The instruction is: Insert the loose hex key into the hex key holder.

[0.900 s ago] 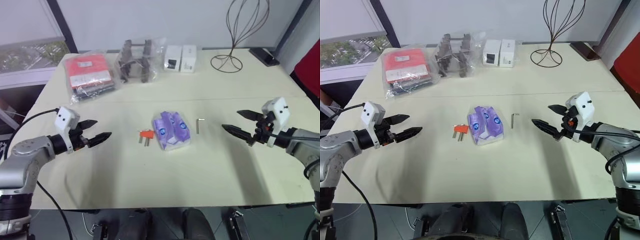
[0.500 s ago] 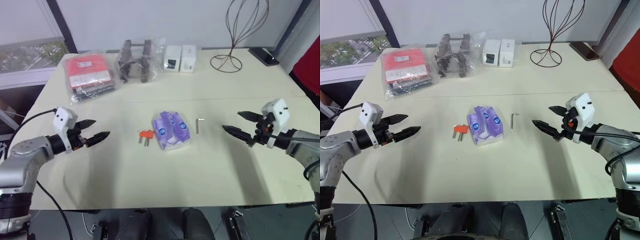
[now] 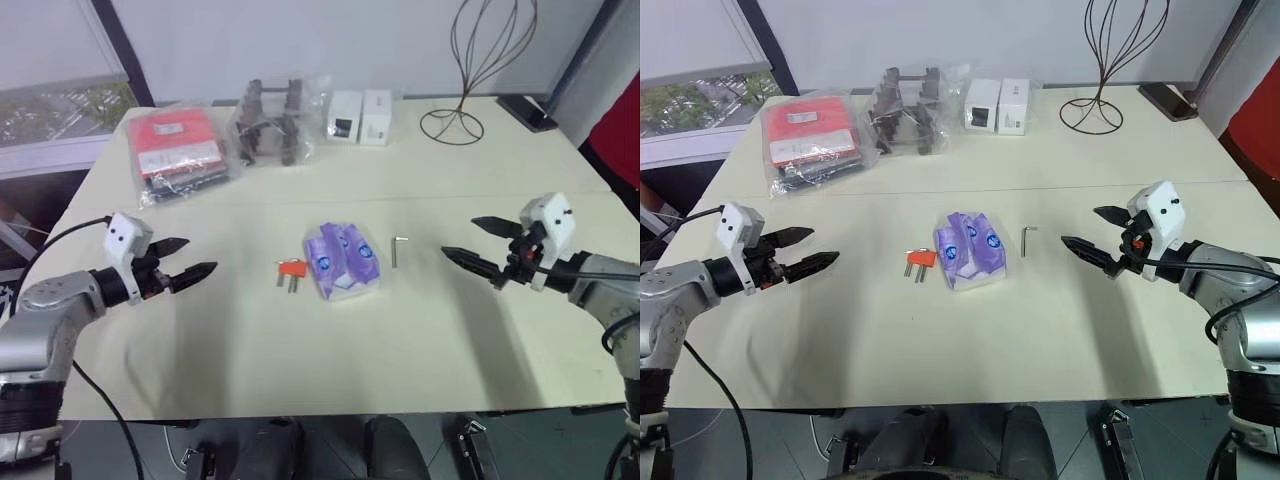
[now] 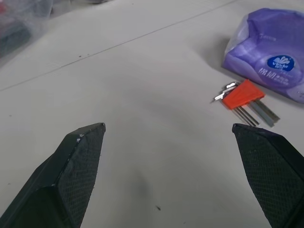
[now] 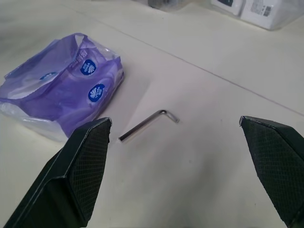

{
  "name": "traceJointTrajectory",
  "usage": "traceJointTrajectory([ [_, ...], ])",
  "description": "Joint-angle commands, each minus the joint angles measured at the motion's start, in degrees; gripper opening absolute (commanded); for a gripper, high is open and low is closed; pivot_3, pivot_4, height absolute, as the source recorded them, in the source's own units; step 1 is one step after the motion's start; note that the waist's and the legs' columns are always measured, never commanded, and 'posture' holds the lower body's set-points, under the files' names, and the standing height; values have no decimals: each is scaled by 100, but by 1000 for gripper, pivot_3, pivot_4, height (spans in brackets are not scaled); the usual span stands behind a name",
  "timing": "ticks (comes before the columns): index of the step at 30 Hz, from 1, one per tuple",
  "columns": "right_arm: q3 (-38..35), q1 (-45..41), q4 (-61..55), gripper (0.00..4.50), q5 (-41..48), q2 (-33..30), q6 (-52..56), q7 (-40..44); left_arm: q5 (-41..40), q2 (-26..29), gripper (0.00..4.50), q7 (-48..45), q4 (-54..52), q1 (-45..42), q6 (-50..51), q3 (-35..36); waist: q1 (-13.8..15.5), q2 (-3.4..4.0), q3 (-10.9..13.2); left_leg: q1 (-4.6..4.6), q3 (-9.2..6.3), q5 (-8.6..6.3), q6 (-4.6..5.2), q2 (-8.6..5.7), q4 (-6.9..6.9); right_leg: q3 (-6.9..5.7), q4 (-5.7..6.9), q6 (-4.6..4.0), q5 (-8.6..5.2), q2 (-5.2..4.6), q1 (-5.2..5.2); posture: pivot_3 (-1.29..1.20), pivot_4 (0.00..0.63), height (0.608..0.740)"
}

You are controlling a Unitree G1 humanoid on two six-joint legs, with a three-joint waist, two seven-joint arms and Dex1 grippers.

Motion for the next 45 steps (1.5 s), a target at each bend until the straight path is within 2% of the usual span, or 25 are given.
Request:
traceJointTrajectory([
  [1, 297, -36, -447, 4500, 34, -142, -105, 415, 58, 273, 4471, -451, -98, -249, -188, -166, 4, -1, 0, 0, 0, 0, 0, 0, 1, 0, 0, 0, 0, 0, 0, 0, 150, 740],
  [6, 1145, -144, -751, 4500, -455, -221, -538, 832, -4, 626, 4471, -1282, -184, -685, -128, -555, -6, 0, 2, -1, 0, 0, 0, 0, 1, -2, 0, 0, 0, 0, 0, 0, 150, 740],
  [13, 2431, -565, -363, 4500, -1758, 107, -1965, 1058, 54, 869, 4471, -2091, -333, -1162, 3, -1163, -39, 0, 3, 0, 0, 0, 0, 0, 0, -4, 1, 0, 0, 2, -2, 0, 150, 740],
  [17, 2960, -984, 506, 4500, -2563, 532, -2906, 839, 76, 697, 4471, -2042, -443, -1226, 27, -1326, -79, -3, 6, 0, 0, 0, -1, 0, 0, -4, 3, 0, 0, 2, -3, 0, 150, 740],
  [25, 3397, -1468, 1721, 4500, -3431, 1168, -4154, 509, 77, 462, 4471, -1726, -594, -952, 68, -1287, -166, -3, 7, 1, -4, 1, -2, 0, -4, -4, 8, 0, 0, 3, -7, 0, 150, 740],
  [28, 3423, -1513, 1858, 3628, -3461, 1249, -4374, 560, 48, 447, 4500, -1635, -677, -817, 87, -1232, -163, -3, 7, 2, -6, 2, -3, 1, -7, -4, 10, 0, 0, 5, -8, 0, 150, 740],
  [30, 3405, -1521, 1897, 2702, -3458, 1280, -4445, 601, 28, 443, 4500, -1575, -729, -742, 100, -1205, -160, -3, 7, 2, -5, 2, -3, 1, -6, -3, 10, 0, 0, 4, -7, 0, 150, 740],
  [33, 3360, -1528, 1908, 992, -3429, 1284, -4485, 676, 12, 428, 4500, -1496, -771, -659, 102, -1174, -152, -3, 7, 2, -6, 2, -3, 0, -6, -3, 10, 0, 0, 4, -7, 0, 150, 740],
  [35, 3347, -1530, 1911, 56, -3429, 1276, -4500, 704, 22, 421, 4500, -1473, -762, -628, 75, -1178, -150, -3, 7, 2, -6, 2, -3, 0, -6, -3, 10, 0, 0, 4, -7, 0, 150, 740],
  [40, 3241, -1537, 1823, 56, -3406, 1284, -4433, 643, 36, 385, 4500, -1430, -733, -644, 59, -1207, -147, -3, 7, 2, -6, 2, -3, 0, -6, -3, 10, 0, 0, 4, -7, 0, 150, 740],
  [45, 2556, -1789, 1740, 56, -3249, 1203, -4238, 70, 10, 273, 4500, -1364, -635, -777, 48, -1178, -142, -2, 7, 2, -6, 2, -3, -1, -5, -3, 10, 0, 0, 3, -7, 0, 150, 740],
])
